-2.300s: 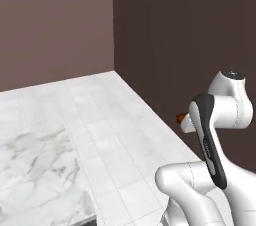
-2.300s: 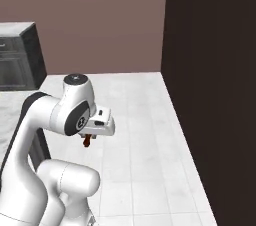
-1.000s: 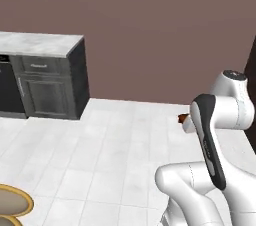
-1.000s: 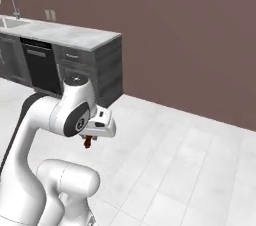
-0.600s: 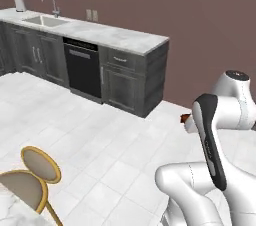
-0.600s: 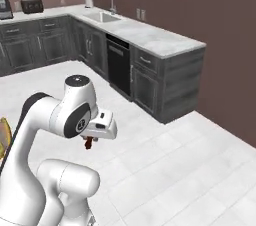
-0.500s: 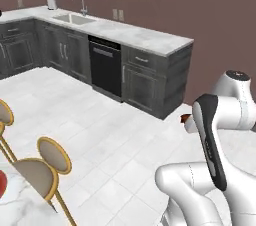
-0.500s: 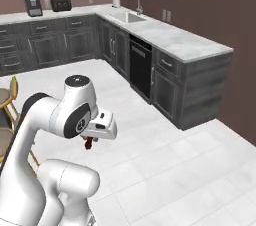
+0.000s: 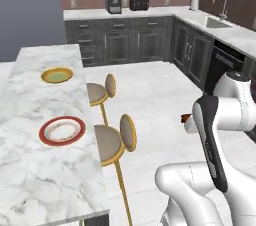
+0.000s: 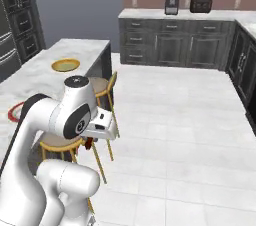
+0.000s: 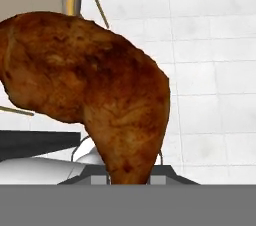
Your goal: Take the chicken drumsticks from the pan and place one on each plate on the dining counter.
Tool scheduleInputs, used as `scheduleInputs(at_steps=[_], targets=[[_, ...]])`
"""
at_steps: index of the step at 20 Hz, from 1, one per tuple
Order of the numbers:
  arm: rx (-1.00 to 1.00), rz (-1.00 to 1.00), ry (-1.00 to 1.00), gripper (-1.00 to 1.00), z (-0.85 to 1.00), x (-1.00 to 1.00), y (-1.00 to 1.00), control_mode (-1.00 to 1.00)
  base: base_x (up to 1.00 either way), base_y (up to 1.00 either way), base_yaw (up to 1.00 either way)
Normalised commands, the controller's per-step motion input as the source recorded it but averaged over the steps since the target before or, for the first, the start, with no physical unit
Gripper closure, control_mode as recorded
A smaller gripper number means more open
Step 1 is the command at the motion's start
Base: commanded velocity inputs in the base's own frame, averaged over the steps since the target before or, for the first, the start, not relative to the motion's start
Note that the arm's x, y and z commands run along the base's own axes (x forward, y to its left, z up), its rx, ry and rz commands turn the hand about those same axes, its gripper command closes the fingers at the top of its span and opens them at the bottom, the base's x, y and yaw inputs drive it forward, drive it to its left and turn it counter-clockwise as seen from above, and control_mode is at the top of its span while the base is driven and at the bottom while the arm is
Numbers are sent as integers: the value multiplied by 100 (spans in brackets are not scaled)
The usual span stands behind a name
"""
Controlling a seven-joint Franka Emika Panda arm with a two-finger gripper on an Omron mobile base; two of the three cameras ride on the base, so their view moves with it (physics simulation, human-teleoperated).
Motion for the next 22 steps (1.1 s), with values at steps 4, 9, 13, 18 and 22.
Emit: scheduleInputs(at_steps=[4, 9, 13, 18, 22], targets=[[0, 0, 0, 100, 0, 0, 0, 100, 21, -4, 98], [0, 0, 0, 100, 0, 0, 0, 100, 33, 17, 76], [0, 0, 0, 100, 0, 0, 0, 100, 50, -8, 40], [0, 0, 0, 100, 0, 0, 0, 100, 30, -2, 22], [0, 0, 0, 100, 0, 0, 0, 100, 34, 0, 41]])
